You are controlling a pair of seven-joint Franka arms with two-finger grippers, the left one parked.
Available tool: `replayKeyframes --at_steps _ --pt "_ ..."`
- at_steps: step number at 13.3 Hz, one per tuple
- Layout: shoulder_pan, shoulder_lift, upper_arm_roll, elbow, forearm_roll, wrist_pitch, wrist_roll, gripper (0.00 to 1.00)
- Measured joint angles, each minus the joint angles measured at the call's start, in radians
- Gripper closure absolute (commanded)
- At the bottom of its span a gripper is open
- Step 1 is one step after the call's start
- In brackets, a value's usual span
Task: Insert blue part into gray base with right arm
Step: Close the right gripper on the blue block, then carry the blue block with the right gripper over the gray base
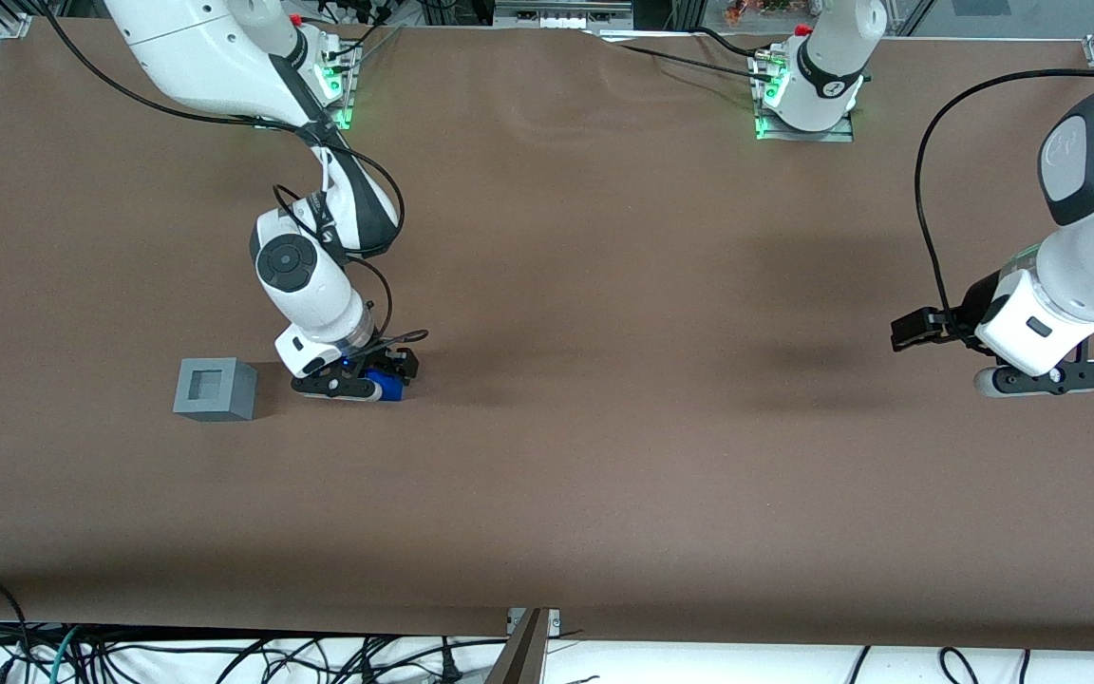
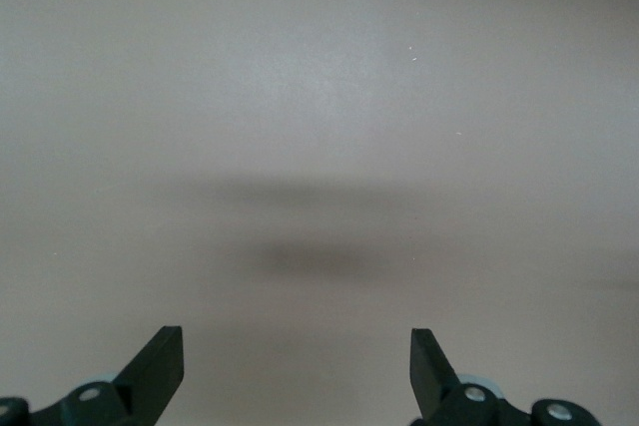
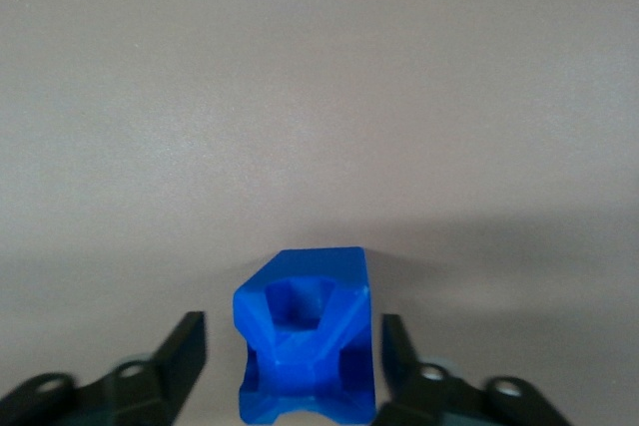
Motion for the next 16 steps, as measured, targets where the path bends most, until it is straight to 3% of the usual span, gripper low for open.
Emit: replayKeyframes --at_steps 1,2,6,9,12,16 --pt "0.000 0.000 0.000 0.000 -0.001 0.000 0.000 0.77" --pt "0.000 0.000 -0.001 0.000 -0.001 0.000 0.000 0.83" --pt "-0.001 -0.008 -0.012 0.017 -0.008 -0.021 -0.031 0.83" --pt "-0.005 -0.064 -0.046 0.033 -0.008 -0.137 -0.112 0.83" --pt "-0.010 -0.136 -0.131 0.033 0.001 -0.236 -0.297 0.83" --pt "-0.023 -0.167 -0.276 0.033 0.104 -0.289 -0.623 0.82"
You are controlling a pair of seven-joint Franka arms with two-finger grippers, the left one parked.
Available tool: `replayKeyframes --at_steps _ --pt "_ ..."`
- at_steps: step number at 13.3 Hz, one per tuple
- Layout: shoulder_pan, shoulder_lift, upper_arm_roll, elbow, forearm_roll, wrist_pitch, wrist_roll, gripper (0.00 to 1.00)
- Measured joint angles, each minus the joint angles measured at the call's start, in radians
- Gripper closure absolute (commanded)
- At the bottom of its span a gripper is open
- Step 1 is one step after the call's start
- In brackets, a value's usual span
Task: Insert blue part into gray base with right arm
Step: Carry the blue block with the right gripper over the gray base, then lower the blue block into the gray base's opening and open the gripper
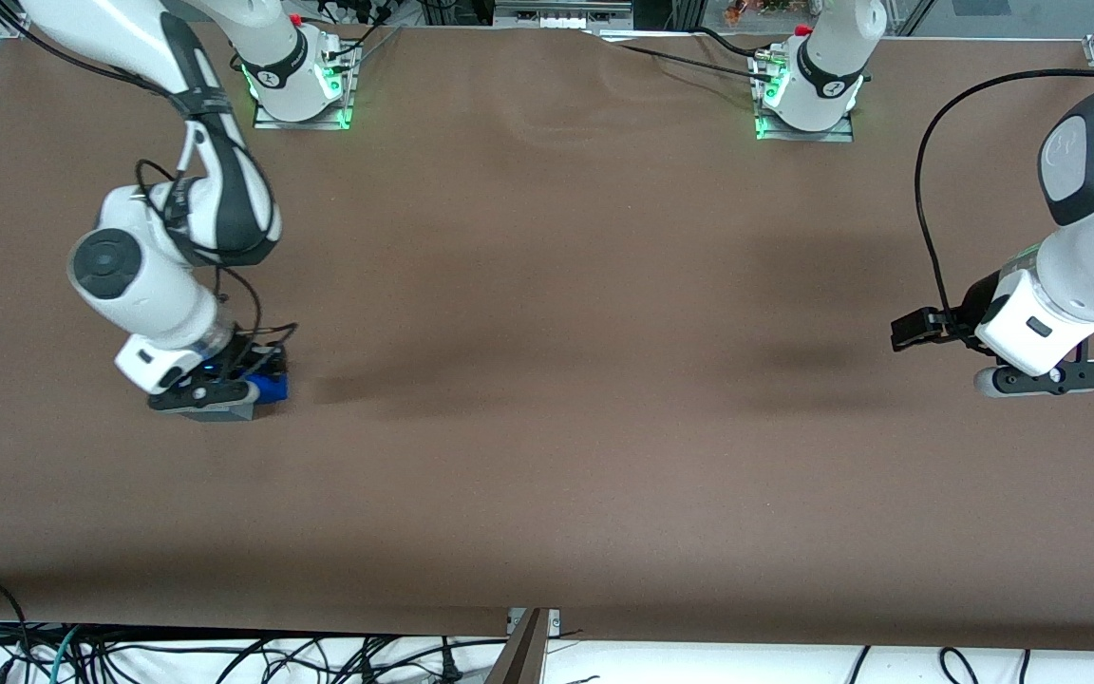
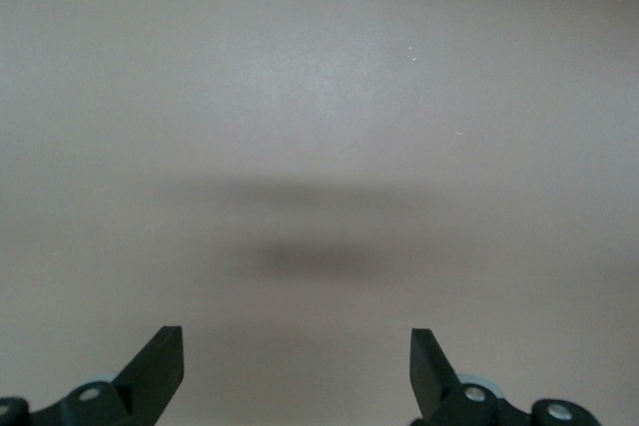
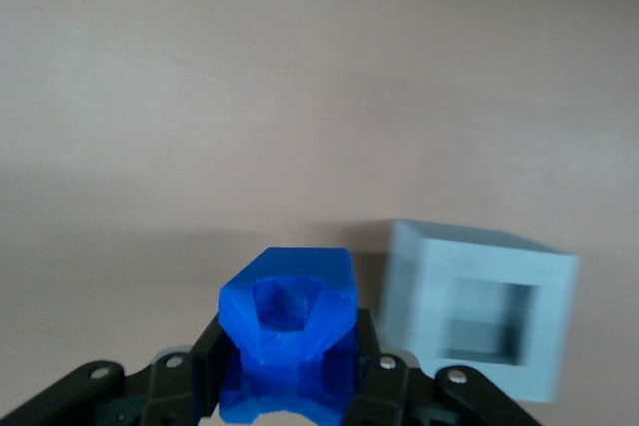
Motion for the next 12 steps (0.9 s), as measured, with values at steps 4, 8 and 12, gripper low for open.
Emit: replayKeyframes --at_steps 4,8,12 --pt "-0.006 -0.001 -0.080 0.025 0.021 -0.081 -0.085 0.82" --pt "-0.057 0.001 -0.091 0.043 0.028 -0.107 -0.109 0.80" --pt "-0.078 0.021 -0.092 0.043 0.043 -0.099 -0.112 0.80"
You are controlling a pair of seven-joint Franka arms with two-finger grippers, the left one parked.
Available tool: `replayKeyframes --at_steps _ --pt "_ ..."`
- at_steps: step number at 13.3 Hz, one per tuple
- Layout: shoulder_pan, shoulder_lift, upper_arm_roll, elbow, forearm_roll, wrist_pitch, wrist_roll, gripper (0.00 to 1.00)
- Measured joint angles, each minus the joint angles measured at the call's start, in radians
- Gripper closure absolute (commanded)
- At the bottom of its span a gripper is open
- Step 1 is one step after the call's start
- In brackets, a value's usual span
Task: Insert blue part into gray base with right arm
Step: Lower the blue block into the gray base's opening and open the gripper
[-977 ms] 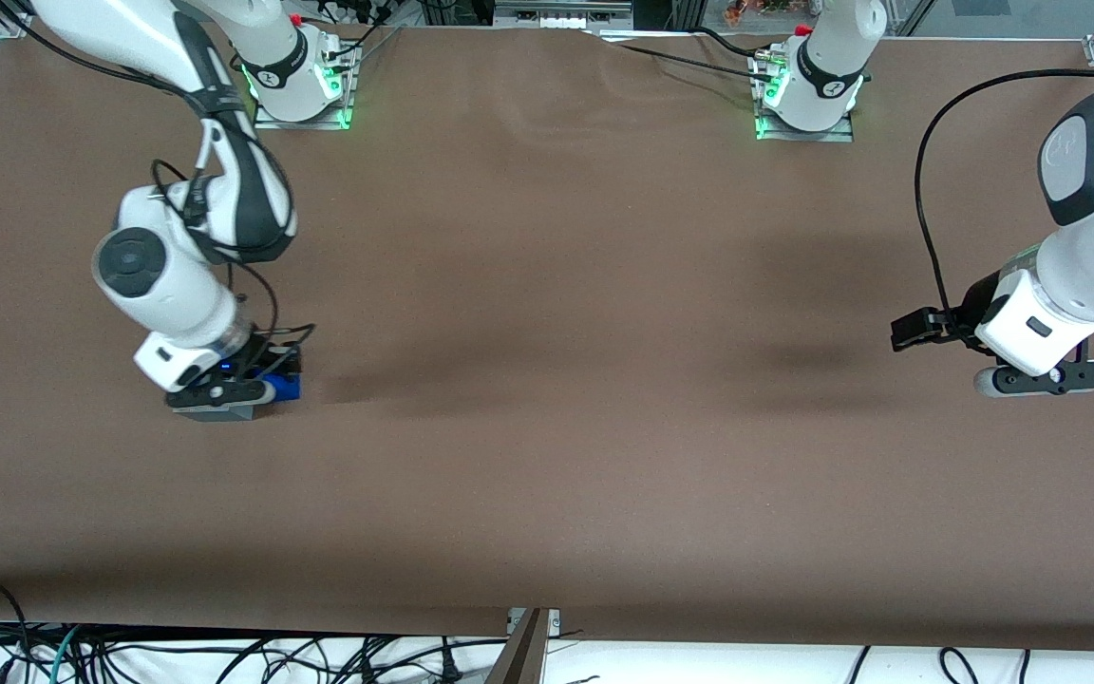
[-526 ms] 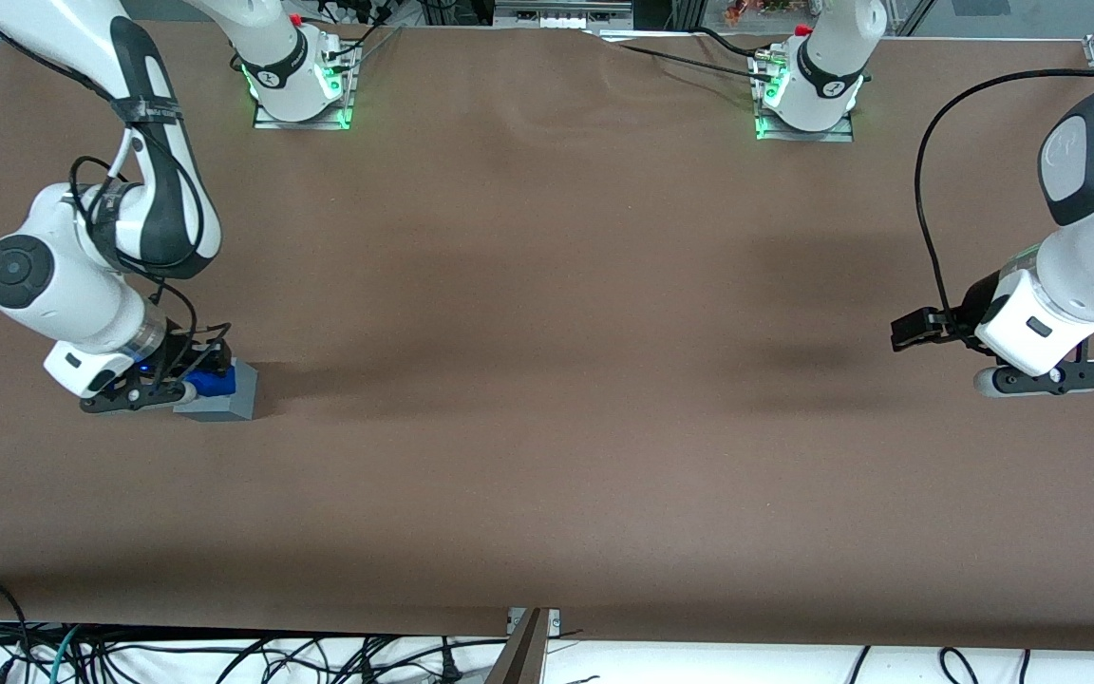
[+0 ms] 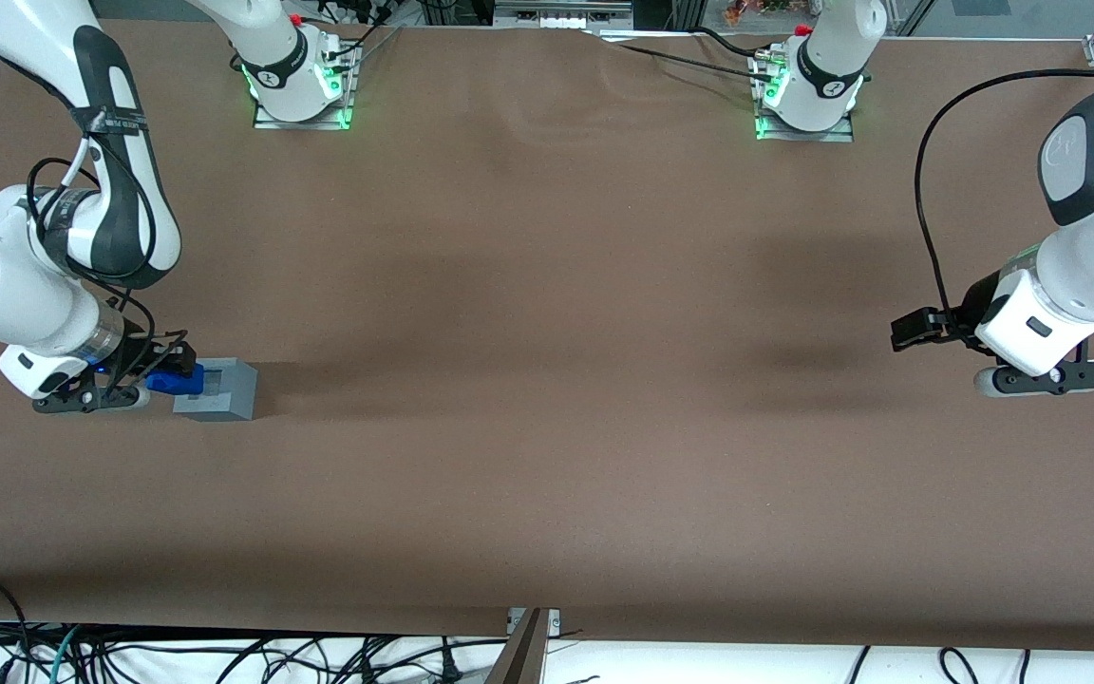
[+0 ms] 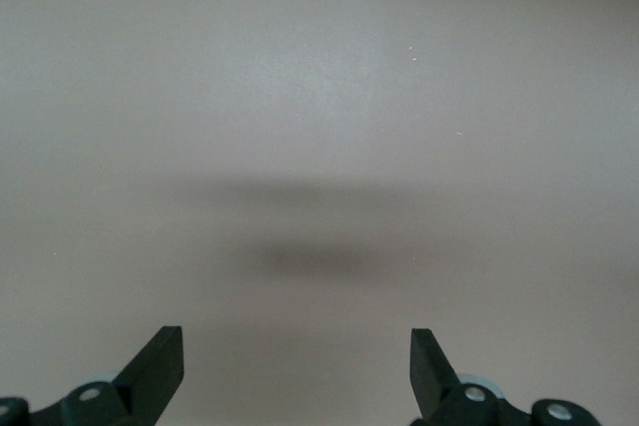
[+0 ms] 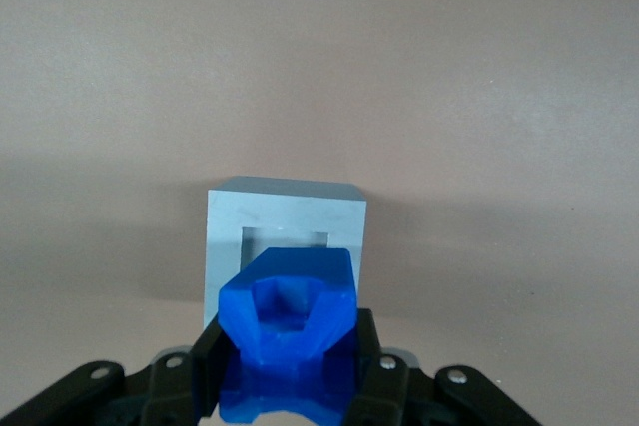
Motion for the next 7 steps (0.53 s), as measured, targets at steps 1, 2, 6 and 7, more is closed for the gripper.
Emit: replayKeyframes --at_steps 1,2,6,7 --pt "0.000 0.006 0.000 0.000 0.016 0.001 -0.001 0.80" --pt "0.001 0.013 0.000 0.000 0.028 0.003 -0.004 0.80" --pt "0.001 0.033 0.004 0.000 0.048 0.027 -0.009 0.80" --pt "0.002 0.034 0.005 0.000 0.052 0.028 -0.009 0.80"
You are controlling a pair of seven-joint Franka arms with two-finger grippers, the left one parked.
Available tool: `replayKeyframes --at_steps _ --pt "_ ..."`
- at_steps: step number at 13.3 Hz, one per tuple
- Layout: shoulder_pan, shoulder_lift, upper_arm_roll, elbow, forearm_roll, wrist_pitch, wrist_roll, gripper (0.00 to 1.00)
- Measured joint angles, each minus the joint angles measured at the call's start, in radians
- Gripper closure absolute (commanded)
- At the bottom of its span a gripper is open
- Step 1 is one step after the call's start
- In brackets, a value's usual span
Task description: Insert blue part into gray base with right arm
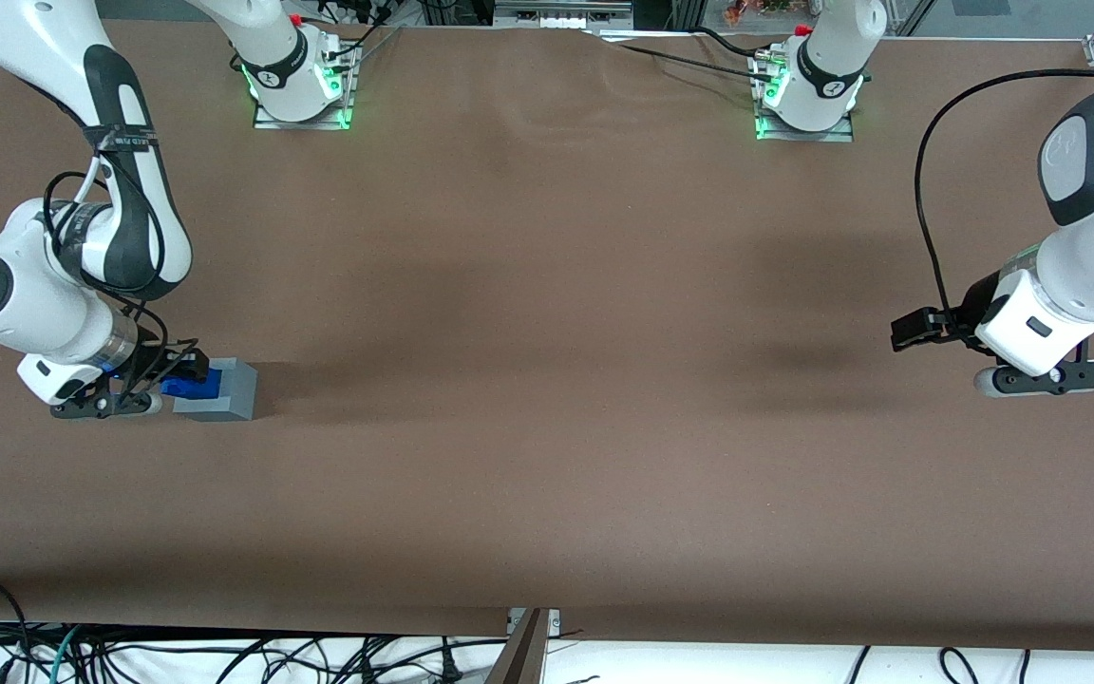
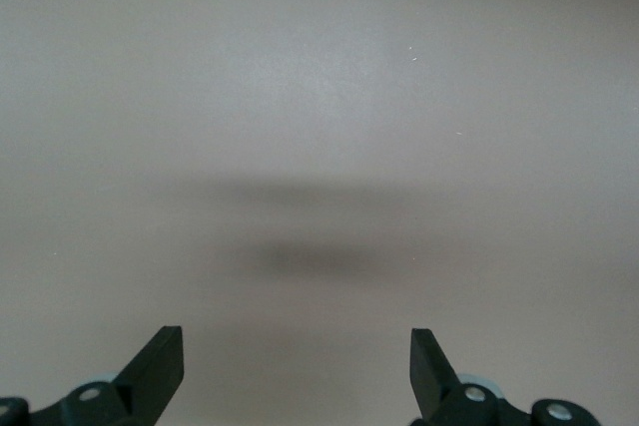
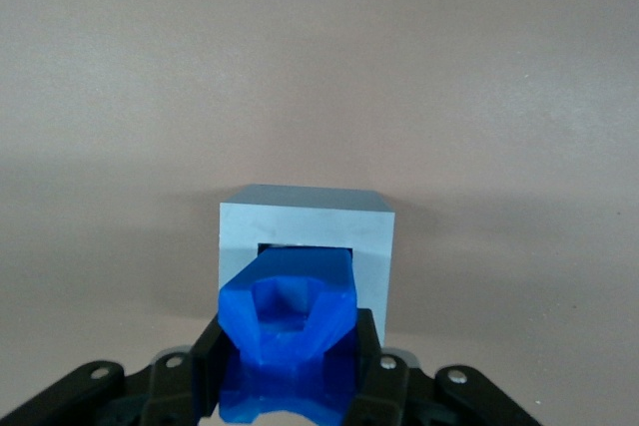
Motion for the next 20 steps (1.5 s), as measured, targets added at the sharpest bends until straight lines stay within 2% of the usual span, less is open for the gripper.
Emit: replayKeyframes --at_steps 3,4,5,6,7,8,16,20 --pt "0.000 0.003 0.001 0.000 0.002 0.006 0.000 0.80" --pt "0.000 0.006 0.001 0.000 0.002 0.009 -0.001 0.78" --pt "0.000 0.008 0.002 0.000 0.003 0.013 -0.001 0.72" --pt "0.000 0.010 0.002 0.000 0.005 0.016 -0.001 0.52" --pt "0.000 0.014 0.002 -0.001 0.011 0.021 -0.001 0.24" --pt "0.000 0.019 0.002 -0.001 0.022 0.025 -0.003 0.04" --pt "0.015 0.009 0.006 0.015 0.043 0.030 -0.007 0.01" --pt "0.060 -0.099 0.008 0.034 0.044 -0.115 0.053 0.01"
